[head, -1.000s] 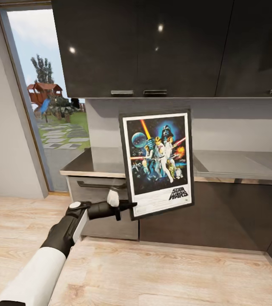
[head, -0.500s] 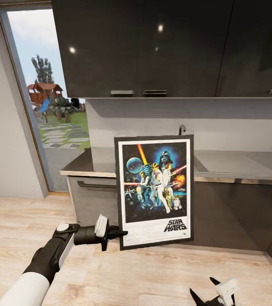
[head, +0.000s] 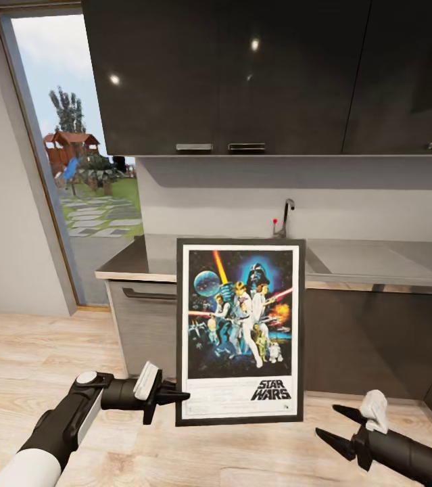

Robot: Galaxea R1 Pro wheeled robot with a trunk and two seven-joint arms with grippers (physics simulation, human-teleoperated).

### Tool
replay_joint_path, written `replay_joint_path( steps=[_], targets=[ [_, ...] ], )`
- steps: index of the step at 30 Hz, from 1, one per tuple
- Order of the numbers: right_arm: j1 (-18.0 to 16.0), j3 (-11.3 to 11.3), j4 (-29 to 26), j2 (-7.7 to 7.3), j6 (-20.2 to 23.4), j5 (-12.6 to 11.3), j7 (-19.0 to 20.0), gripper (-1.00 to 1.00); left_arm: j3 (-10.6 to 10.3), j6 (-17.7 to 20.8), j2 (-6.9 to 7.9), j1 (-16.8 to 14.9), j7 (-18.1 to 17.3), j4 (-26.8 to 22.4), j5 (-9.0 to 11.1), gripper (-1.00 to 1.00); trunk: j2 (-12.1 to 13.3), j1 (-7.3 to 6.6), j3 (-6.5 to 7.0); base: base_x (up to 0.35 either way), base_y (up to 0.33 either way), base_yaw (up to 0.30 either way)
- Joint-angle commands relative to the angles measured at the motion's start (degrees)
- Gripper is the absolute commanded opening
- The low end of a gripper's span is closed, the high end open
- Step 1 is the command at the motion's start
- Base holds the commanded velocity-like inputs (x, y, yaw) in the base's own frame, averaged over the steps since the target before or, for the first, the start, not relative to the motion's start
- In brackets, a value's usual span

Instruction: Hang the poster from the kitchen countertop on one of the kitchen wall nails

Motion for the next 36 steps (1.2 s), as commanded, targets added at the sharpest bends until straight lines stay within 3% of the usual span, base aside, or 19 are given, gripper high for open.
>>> replay_joint_path(
  steps=[1,4,7,11,20,27,36],
  targets=[
    [-0.87,-0.41,-0.08,-0.48,1.40,0.00,1.97,1.00,-0.24,0.24,0.23,-0.03,-0.07,0.05,0.32,-1.00,-0.03,0.00,-0.05,0.000,0.000,0.000],
    [-3.83,-1.22,-0.06,-3.12,4.76,0.01,8.81,1.00,-0.24,0.18,0.60,-0.01,-0.07,0.14,0.33,-1.00,-0.03,0.00,-0.05,0.000,0.000,0.000],
    [-9.02,-1.64,0.27,-6.65,9.66,-0.02,16.68,1.00,-0.24,0.14,0.82,0.01,-0.07,0.18,0.28,-1.00,-0.03,0.00,-0.05,0.000,0.000,0.000],
    [-12.88,-1.73,0.51,-7.77,11.66,0.07,21.53,1.00,-0.24,0.13,1.13,0.01,-0.07,0.19,0.08,-1.00,-0.03,0.00,-0.05,0.000,0.000,0.000],
    [-17.40,-1.39,4.43,-9.30,12.34,-0.05,23.79,1.00,-0.27,-0.34,1.74,0.01,-0.07,-0.06,-0.24,-1.00,-0.03,0.00,-0.05,0.000,0.000,0.000],
    [-17.93,-1.05,5.07,-9.53,12.38,-0.13,23.96,1.00,-0.32,-0.53,1.74,0.01,-0.07,-1.11,-0.39,-1.00,-0.03,0.00,-0.05,0.000,0.000,0.000],
    [-18.03,1.61,5.29,-9.42,12.39,-0.23,24.00,1.00,-0.33,-0.60,1.57,0.01,-0.07,-1.45,-0.44,-1.00,-0.03,0.00,-0.05,0.000,0.000,0.000]
  ],
)
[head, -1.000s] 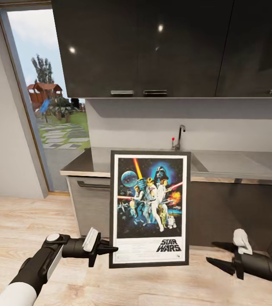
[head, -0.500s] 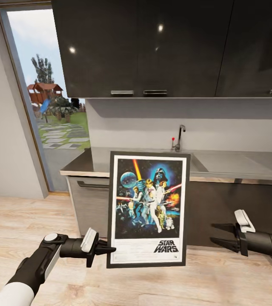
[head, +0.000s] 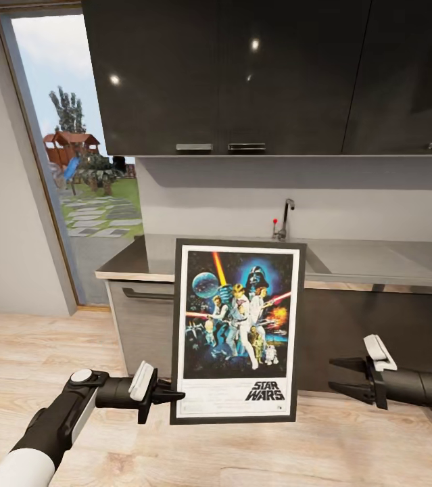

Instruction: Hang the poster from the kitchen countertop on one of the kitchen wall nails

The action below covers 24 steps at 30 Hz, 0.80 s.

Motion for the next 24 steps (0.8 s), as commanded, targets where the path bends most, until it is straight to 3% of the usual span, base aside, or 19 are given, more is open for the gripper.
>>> replay_joint_path(
  steps=[1,5,9,16,24],
  targets=[
    [-0.04,0.09,-0.01,0.05,0.60,-0.03,0.20,1.00,-0.22,0.15,0.07,-0.04,-0.06,-0.07,0.31,-1.00,-0.04,0.00,-0.07,0.000,0.000,0.000],
    [-0.05,0.94,-0.01,0.25,0.60,-0.04,0.17,1.00,-0.16,0.17,0.06,-0.04,-0.06,-1.71,0.30,-1.00,-0.04,0.00,-0.07,0.000,0.000,0.000],
    [-0.05,3.62,-0.01,0.34,0.56,-0.40,0.16,1.00,-0.18,0.19,0.00,-0.04,-0.06,-2.80,0.35,-1.00,-0.04,0.00,-0.07,0.000,0.000,0.000],
    [-0.05,4.57,-0.01,0.43,0.52,-3.31,0.16,1.00,-0.20,0.20,-0.02,-0.04,-0.06,-3.05,0.38,-1.00,-0.04,0.00,-0.07,0.000,0.000,0.000],
    [-0.05,4.74,-0.01,0.45,0.52,-4.08,0.08,1.00,-0.22,0.20,-0.03,-0.04,-0.06,-3.09,0.38,-1.00,-0.04,0.00,-0.07,0.000,0.000,0.000]
  ],
)
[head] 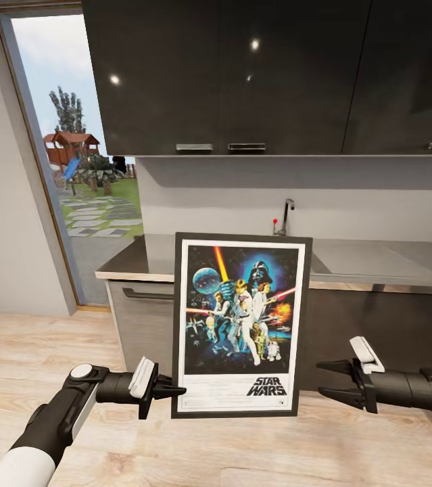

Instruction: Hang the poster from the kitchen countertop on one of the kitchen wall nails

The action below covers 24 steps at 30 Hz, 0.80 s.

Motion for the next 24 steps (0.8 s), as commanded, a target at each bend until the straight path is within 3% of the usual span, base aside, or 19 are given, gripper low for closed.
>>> replay_joint_path(
  steps=[1,7,24],
  targets=[
    [-0.04,0.02,-0.01,0.01,0.60,-0.10,0.16,1.00,-0.20,0.17,0.07,-0.04,-0.07,0.00,0.27,-1.00,-0.04,0.00,-0.07,0.000,0.000,0.000],
    [-0.04,0.18,-0.01,0.74,0.60,-0.17,0.06,1.00,-0.20,0.17,0.07,-0.04,-0.07,-0.06,0.27,-1.00,-0.04,0.00,-0.07,0.000,0.000,0.000],
    [-0.16,0.19,0.51,1.04,0.58,-0.10,-0.18,1.00,-0.20,0.17,0.15,-0.04,-0.07,-0.09,0.36,-1.00,-0.04,0.00,-0.07,0.000,0.000,0.000]
  ],
)
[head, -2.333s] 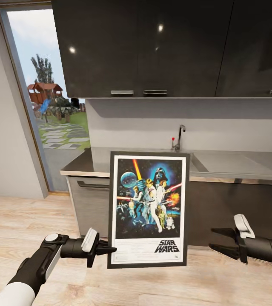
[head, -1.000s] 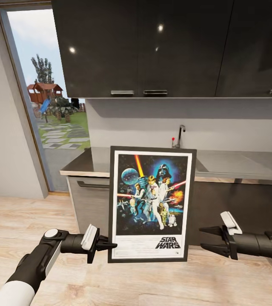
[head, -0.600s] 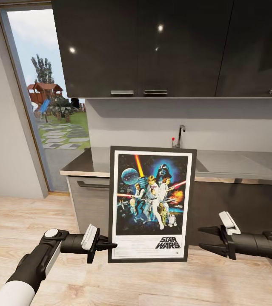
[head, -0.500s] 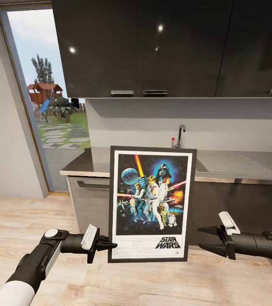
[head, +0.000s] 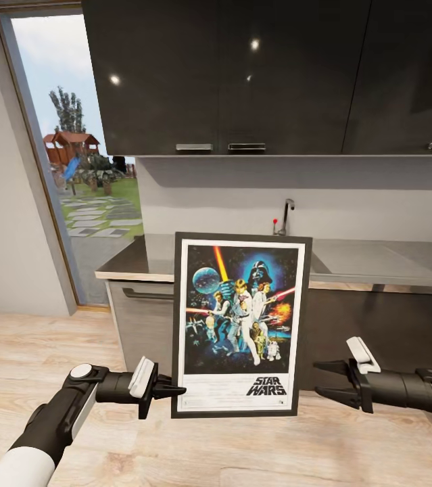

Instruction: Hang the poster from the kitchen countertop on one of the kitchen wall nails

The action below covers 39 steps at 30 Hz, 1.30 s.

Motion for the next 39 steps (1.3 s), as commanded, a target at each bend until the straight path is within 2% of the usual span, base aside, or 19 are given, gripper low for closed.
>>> replay_joint_path(
  steps=[1,18,24,39],
  targets=[
    [-0.12,0.00,0.07,-0.01,0.59,-0.08,0.14,1.00,-0.19,0.17,0.07,-0.04,-0.07,0.00,0.27,-1.00,-0.04,0.00,-0.07,0.000,0.000,0.000],
    [-1.81,0.15,2.85,0.43,0.36,-0.04,-0.07,1.00,-0.25,0.17,0.07,-0.04,-0.07,-0.08,0.27,-1.00,-0.04,0.00,-0.07,0.000,0.000,0.000],
    [-3.07,3.12,3.59,1.57,0.26,0.27,-0.17,1.00,-0.28,0.17,0.07,-0.04,-0.07,-0.08,0.27,-1.00,-0.04,0.00,-0.07,0.000,0.000,0.000],
    [-4.21,4.12,5.77,1.82,-0.02,0.37,-0.21,1.00,-0.26,0.17,0.19,-0.04,-0.07,-0.03,0.27,-1.00,-0.04,0.00,-0.07,0.000,0.000,0.000]
  ],
)
